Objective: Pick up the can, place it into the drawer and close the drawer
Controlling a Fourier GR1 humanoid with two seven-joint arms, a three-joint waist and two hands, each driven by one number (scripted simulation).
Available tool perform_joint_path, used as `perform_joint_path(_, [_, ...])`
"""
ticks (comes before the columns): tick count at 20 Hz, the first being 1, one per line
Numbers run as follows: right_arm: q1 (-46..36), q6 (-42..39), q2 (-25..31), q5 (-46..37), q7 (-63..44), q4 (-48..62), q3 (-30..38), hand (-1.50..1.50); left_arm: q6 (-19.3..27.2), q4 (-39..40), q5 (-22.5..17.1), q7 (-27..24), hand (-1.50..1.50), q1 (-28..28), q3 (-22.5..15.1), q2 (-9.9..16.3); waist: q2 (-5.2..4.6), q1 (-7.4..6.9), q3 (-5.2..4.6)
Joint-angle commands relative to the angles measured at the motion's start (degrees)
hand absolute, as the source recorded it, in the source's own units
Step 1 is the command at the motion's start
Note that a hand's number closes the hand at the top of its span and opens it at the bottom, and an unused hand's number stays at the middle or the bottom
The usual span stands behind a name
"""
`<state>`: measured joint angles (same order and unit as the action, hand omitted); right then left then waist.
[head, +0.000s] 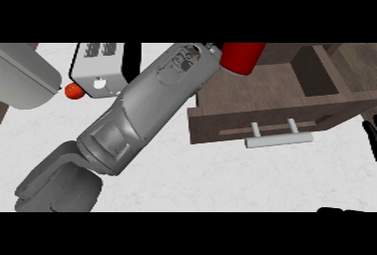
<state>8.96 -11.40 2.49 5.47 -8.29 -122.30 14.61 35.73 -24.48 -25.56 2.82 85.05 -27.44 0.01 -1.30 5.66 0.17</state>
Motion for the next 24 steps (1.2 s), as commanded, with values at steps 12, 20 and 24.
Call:
perform_joint_path(12, [-0.9, 0.5, -0.2, -1.7, -0.1, -0.5, -1.4, -1.50, 4.0, 3.1, -3.8, -2.7, -1.50, -2.7, -7.7, 0.0, -0.11, 1.03, -0.01])
perform_joint_path(20, [-3.6, 0.0, 1.3, -0.6, -1.7, 0.3, -1.0, -1.50, 9.7, 1.3, -5.8, -4.8, -1.50, -5.1, -10.9, 0.0, -0.49, 2.26, 0.01])
perform_joint_path(24, [-3.9, 0.6, 1.2, -1.1, 0.0, 0.5, -0.2, -1.50, 8.9, 3.3, -7.2, -6.4, -1.50, -3.5, -9.2, 0.0, -0.49, 1.19, -0.02])
